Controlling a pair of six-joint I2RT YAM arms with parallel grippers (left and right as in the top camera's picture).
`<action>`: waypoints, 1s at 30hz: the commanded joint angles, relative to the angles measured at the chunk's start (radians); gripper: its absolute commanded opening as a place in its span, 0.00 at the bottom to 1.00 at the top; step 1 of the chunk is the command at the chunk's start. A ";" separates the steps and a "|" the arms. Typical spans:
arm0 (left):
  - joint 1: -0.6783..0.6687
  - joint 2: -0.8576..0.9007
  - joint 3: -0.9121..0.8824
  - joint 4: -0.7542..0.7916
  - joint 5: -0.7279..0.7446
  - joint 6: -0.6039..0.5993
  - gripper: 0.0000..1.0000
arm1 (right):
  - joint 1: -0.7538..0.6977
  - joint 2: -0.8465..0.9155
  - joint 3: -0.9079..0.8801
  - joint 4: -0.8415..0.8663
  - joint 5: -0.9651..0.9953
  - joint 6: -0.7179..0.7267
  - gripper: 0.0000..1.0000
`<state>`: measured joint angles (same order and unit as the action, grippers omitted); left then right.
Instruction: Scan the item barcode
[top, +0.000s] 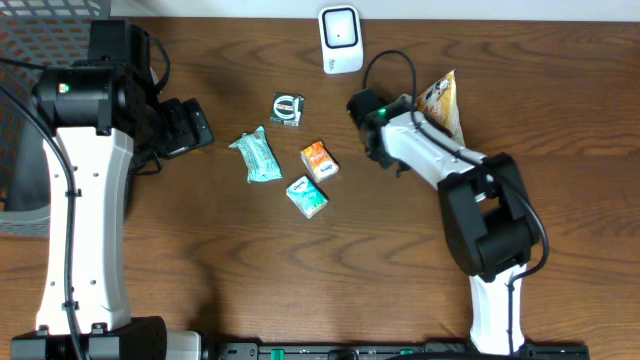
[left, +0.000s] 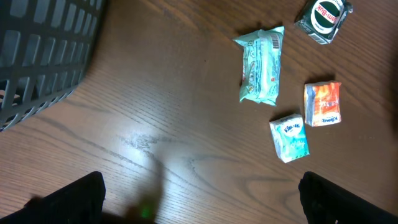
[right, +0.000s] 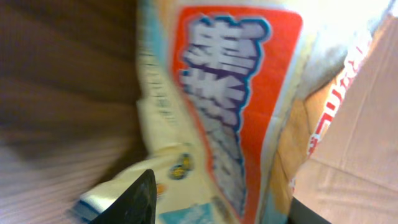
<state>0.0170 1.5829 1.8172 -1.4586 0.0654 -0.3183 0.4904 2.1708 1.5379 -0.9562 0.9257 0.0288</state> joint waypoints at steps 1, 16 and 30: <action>0.002 0.002 -0.006 -0.003 -0.002 -0.013 0.98 | 0.102 -0.015 0.014 -0.005 -0.118 -0.011 0.42; 0.002 0.002 -0.006 -0.003 -0.002 -0.013 0.98 | 0.214 -0.021 0.317 -0.127 -0.355 0.113 0.69; 0.002 0.002 -0.006 -0.003 -0.002 -0.013 0.98 | -0.142 -0.018 0.367 -0.221 -1.086 0.047 0.01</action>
<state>0.0170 1.5829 1.8172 -1.4586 0.0654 -0.3183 0.3969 2.1647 1.9507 -1.1690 0.1226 0.1177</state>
